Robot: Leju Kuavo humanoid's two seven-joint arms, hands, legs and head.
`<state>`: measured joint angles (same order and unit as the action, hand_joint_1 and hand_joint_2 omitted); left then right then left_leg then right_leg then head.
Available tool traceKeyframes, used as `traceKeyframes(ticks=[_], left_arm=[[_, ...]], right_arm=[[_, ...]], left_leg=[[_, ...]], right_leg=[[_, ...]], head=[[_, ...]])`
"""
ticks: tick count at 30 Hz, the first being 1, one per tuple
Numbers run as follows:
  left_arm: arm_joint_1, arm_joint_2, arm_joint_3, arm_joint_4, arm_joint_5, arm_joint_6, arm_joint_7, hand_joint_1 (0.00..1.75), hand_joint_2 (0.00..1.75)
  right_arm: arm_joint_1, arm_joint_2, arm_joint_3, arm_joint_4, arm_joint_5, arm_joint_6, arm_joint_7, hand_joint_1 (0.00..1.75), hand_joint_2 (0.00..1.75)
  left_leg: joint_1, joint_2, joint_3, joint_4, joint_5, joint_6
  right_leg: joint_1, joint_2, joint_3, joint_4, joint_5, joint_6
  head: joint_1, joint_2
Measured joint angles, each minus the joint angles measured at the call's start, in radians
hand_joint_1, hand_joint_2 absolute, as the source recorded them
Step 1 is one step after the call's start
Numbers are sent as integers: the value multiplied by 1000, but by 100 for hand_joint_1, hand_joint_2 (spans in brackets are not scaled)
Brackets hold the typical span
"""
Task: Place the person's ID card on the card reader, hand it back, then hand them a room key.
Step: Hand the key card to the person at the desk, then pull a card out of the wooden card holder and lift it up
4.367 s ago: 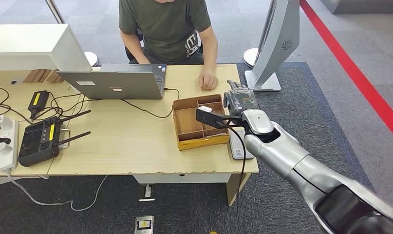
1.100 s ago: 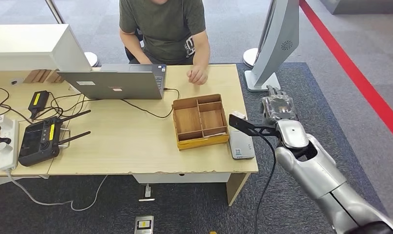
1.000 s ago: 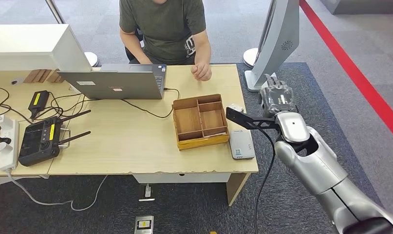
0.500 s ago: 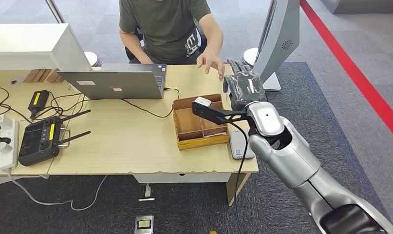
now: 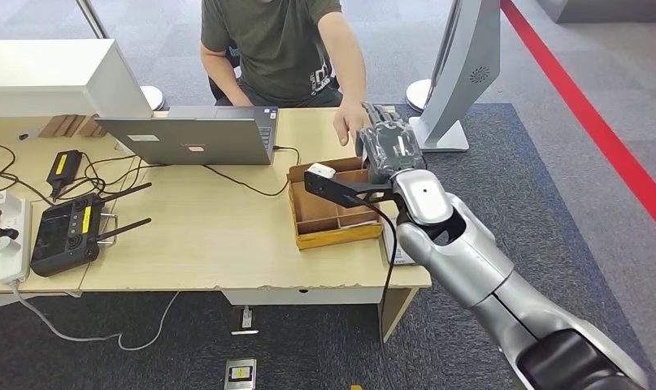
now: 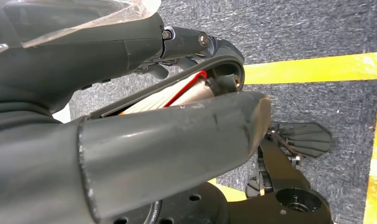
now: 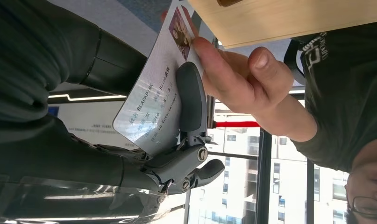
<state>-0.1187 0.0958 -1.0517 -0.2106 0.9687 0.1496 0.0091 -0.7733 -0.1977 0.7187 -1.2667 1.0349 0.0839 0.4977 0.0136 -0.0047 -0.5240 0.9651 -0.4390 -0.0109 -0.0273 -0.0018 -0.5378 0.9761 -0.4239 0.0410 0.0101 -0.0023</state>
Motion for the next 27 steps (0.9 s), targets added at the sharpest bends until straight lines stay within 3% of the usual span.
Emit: traceKeyframes(ticks=[10,14,22,27], left_arm=[[0,-2,0,-1,24,22,11,0,0],[1,-4,0,-1,28,27,11,0,0],[2,-8,1,-1,37,42,25,0,0],[4,-8,1,-1,30,36,23,0,0]], right_arm=[[-26,66,27,92,0,-44,-37,175,175],[-29,83,35,121,0,-54,-44,0,0],[-29,100,42,162,-9,-85,-58,0,0],[5,60,17,106,-10,-81,-30,0,0]], left_leg=[[0,0,0,0,0,0],[0,0,-1,0,0,0],[0,0,-1,0,0,0],[0,0,-1,1,0,0]], right_leg=[[0,0,0,0,0,0],[0,0,-1,0,0,0],[0,0,-2,0,0,0],[0,0,-2,-1,0,0]], head=[[0,0],[0,0],[0,0],[0,0]])
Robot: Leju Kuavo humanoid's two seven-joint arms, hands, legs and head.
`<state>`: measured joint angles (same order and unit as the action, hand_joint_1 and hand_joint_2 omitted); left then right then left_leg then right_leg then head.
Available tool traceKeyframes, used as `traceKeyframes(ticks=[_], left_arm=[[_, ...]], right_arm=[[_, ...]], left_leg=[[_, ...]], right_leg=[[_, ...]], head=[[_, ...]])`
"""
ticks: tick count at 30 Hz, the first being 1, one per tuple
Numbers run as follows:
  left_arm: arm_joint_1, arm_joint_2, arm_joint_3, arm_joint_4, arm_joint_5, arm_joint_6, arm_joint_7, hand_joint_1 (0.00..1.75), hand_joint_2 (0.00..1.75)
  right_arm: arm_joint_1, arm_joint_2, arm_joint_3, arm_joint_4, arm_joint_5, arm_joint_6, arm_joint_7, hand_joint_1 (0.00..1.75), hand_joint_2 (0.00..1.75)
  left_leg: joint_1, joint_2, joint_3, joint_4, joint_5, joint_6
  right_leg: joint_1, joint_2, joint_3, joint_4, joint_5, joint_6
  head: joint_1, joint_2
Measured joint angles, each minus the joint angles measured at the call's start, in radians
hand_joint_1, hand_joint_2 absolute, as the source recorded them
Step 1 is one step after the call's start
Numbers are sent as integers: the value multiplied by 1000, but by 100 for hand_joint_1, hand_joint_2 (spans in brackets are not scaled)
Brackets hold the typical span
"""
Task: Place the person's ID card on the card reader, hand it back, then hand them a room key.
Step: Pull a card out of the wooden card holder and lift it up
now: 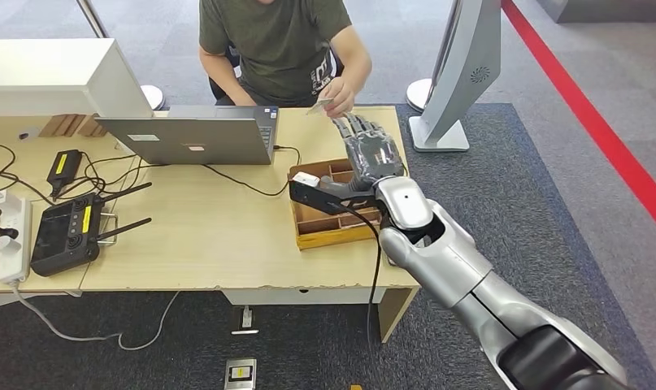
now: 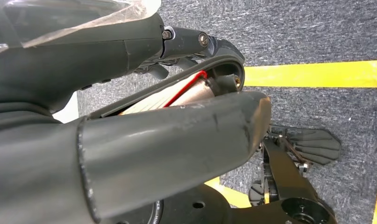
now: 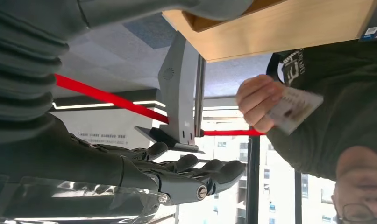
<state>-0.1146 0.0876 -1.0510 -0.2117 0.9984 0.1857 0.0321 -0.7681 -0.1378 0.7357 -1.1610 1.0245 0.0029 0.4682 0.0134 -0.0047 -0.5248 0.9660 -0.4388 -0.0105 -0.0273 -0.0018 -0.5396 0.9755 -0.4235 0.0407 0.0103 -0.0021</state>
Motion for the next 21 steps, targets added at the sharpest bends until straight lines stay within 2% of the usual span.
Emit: traceKeyframes(ticks=[12,21], left_arm=[[6,1,0,0,-9,-10,-20,0,0],[6,2,0,0,-17,-13,-35,0,0]], right_arm=[[257,-183,-148,-372,-153,26,49,0,0],[368,-272,-202,-553,-199,8,57,0,0]], left_leg=[[0,0,-1,0,0,0],[0,0,0,0,0,0]], right_leg=[[0,0,-1,-1,0,0],[0,0,0,-1,0,0]], head=[[0,0],[0,0]])
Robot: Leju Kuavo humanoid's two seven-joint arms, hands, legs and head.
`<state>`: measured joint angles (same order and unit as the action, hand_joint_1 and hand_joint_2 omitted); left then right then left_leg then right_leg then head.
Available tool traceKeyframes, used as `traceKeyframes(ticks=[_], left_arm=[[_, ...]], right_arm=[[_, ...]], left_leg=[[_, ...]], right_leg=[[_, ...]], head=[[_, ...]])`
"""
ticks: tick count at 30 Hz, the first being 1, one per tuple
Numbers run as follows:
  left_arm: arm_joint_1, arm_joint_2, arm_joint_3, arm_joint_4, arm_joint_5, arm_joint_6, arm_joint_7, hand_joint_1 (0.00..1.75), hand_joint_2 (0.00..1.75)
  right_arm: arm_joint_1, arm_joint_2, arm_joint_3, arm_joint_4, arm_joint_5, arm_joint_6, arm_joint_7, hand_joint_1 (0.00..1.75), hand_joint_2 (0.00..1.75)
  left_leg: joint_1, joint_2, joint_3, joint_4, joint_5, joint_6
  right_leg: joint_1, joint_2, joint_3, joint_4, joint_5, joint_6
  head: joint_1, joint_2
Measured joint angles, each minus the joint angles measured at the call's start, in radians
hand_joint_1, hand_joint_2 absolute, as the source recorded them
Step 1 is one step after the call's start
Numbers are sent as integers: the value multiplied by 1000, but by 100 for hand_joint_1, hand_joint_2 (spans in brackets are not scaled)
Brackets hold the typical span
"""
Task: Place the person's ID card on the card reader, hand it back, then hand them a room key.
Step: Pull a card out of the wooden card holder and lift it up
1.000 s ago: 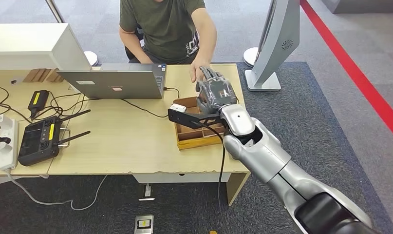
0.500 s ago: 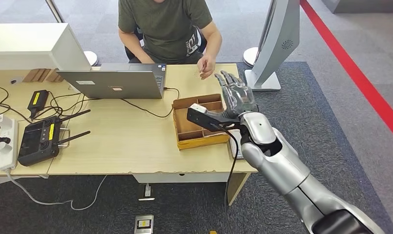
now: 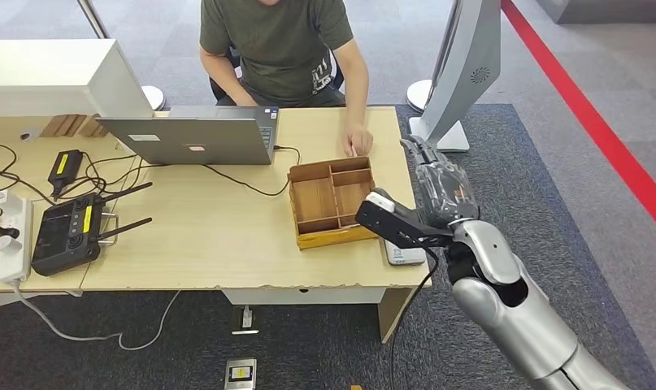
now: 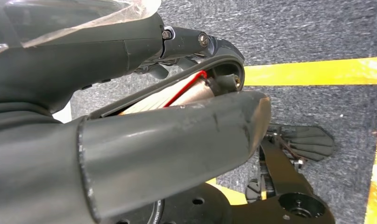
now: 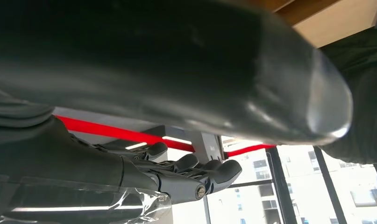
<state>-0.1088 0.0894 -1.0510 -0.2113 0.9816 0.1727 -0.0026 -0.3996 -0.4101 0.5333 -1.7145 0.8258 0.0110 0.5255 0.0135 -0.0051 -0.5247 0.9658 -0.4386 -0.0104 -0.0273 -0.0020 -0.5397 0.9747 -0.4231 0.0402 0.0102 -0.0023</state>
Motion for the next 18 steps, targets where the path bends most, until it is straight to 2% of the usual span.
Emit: traceKeyframes(ticks=[4,7,18], left_arm=[[1,2,0,0,-11,-7,-12,0,0],[-1,3,0,0,-13,-9,-15,0,0],[-1,3,0,0,-14,-9,-15,0,0]], right_arm=[[125,-45,-30,-108,-7,-40,3,0,0],[184,-66,-44,-169,-2,-48,5,0,0],[225,-100,-67,-268,-1,-48,7,0,0]], left_leg=[[0,0,-1,0,-1,0],[0,1,-1,0,-1,0],[0,1,-1,0,0,0]], right_leg=[[0,0,0,0,0,0],[0,1,-1,0,0,0],[0,1,-1,0,0,0]], head=[[0,0],[0,0],[0,0]])
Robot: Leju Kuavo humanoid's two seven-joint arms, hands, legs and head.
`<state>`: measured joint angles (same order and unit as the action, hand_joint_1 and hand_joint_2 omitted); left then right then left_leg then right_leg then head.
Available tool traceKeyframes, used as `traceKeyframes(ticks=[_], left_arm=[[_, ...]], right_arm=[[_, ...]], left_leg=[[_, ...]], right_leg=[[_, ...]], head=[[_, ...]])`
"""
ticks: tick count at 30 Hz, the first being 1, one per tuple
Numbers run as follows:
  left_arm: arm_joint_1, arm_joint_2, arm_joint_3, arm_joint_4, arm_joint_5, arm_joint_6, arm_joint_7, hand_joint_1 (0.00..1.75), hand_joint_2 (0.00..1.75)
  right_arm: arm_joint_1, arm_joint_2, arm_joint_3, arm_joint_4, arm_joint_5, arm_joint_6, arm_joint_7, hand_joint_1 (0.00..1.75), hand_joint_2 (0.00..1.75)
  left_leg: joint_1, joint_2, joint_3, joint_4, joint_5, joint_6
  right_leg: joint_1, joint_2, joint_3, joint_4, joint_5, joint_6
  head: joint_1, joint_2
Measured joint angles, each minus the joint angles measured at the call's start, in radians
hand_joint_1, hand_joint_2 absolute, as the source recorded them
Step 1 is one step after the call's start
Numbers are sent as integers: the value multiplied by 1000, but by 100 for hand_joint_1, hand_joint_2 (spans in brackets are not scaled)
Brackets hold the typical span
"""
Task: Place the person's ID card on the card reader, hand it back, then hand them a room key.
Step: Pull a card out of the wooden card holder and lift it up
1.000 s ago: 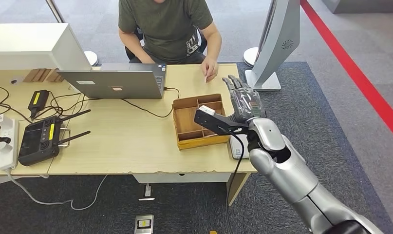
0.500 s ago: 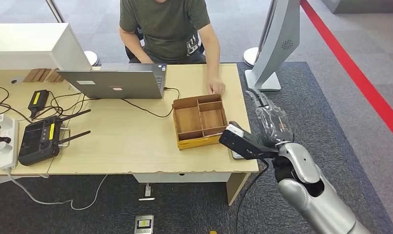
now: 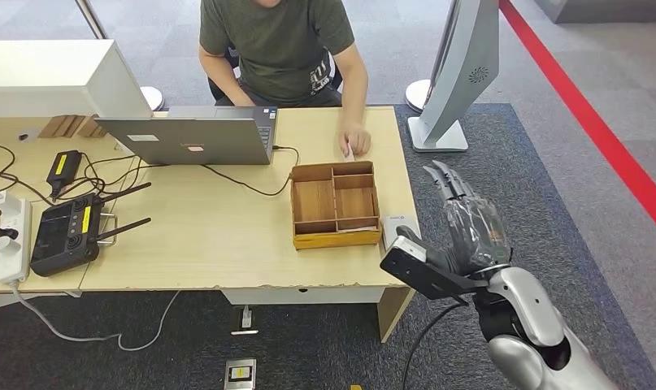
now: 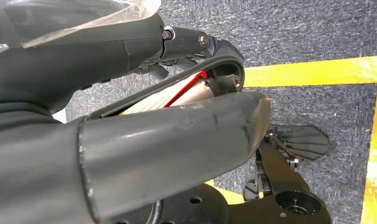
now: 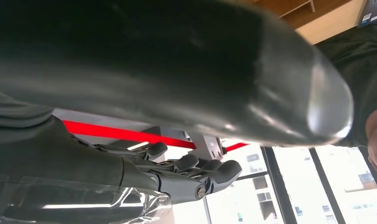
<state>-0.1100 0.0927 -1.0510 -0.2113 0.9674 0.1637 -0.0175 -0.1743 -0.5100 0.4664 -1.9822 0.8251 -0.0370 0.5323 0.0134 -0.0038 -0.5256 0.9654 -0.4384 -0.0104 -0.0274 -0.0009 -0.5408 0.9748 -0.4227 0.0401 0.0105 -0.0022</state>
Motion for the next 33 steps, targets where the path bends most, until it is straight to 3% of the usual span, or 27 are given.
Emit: traceKeyframes(ticks=[4,11,15,20,27,33], left_arm=[[-1,0,0,0,-3,0,-1,0,0],[-3,-2,0,0,9,12,-5,0,0],[-6,-6,1,0,24,37,12,0,0],[-8,-12,1,-1,26,47,19,0,0],[-8,-17,2,-2,29,64,28,0,0],[-8,-20,2,-2,28,70,41,0,0]], right_arm=[[12,-2,-2,-14,-1,-2,-6,0,175],[60,40,31,0,103,-95,-11,0,175],[54,112,70,78,236,-159,-35,0,175],[19,213,106,208,323,-174,-54,0,175],[-29,325,132,399,320,-166,-34,0,175],[-54,382,138,496,329,-159,-28,0,175]], left_leg=[[0,0,0,0,0,0],[1,0,-2,-1,0,0],[2,0,-2,-1,0,-1],[2,0,-2,-1,1,-2],[2,-1,-2,-1,2,-2],[2,-1,-3,-1,2,-2]], right_leg=[[0,0,0,0,0,0],[1,0,-1,0,0,0],[1,0,-1,0,0,0],[2,0,-1,1,0,-1],[2,0,-1,1,0,-1],[2,0,-1,1,0,-1]], head=[[0,0],[1,0],[0,0],[0,0],[0,0],[0,0]])
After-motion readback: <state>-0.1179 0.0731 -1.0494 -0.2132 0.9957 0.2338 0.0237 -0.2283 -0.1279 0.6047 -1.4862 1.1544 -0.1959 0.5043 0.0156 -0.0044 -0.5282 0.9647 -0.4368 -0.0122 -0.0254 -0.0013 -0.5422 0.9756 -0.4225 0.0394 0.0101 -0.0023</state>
